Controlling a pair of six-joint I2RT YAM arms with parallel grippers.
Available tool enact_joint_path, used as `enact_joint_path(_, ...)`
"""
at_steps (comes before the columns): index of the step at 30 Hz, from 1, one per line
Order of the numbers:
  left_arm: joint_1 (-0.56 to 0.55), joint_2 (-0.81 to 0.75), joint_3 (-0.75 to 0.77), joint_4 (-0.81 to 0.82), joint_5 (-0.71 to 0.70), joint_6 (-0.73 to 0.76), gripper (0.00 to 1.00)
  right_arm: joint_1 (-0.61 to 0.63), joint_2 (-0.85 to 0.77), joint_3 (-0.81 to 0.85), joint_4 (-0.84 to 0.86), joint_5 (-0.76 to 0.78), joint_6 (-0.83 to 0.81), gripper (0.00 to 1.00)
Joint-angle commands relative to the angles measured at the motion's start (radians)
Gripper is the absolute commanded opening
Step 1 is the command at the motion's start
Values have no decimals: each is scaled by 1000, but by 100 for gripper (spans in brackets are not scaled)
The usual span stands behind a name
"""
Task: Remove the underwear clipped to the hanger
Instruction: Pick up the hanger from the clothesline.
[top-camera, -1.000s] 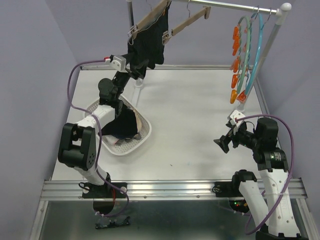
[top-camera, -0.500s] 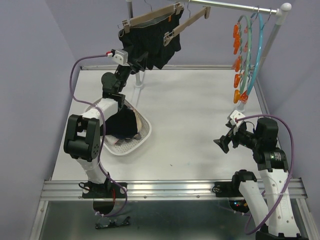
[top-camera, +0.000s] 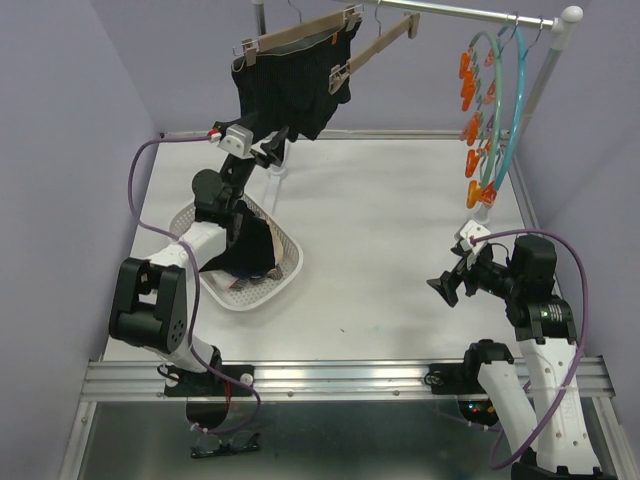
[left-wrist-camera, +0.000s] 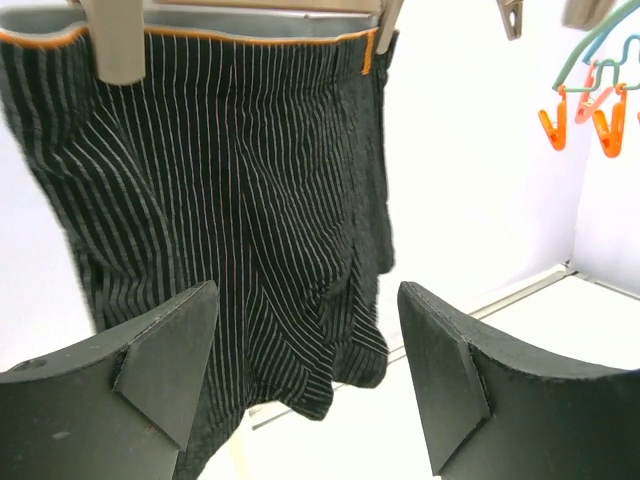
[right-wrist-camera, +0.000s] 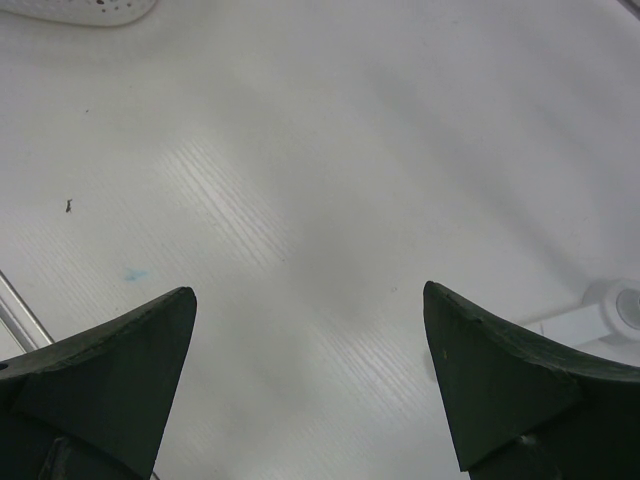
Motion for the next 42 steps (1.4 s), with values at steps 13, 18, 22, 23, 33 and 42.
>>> enact_joint_path(13,155,-78,-58,469,54,-110,84,-7,-3,-17,39,-21,-14,100)
enact_joint_path(18,155,6,49,453,108,-151,84,-7,0,-19,40,-18,-14,100)
enact_joint_path(22,152,63,138,449,166,-194,84,-7,4,-19,40,-19,-15,100)
enact_joint_path(23,147,71,155,444,174,-196,84,-7,7,-17,40,-19,-15,100)
enact_joint_path(33,86,181,354,415,151,-182,84,-7,15,-19,40,-19,-17,100)
enact_joint_path(42,12,301,561,374,38,-113,84,-7,17,-17,40,-19,-18,100)
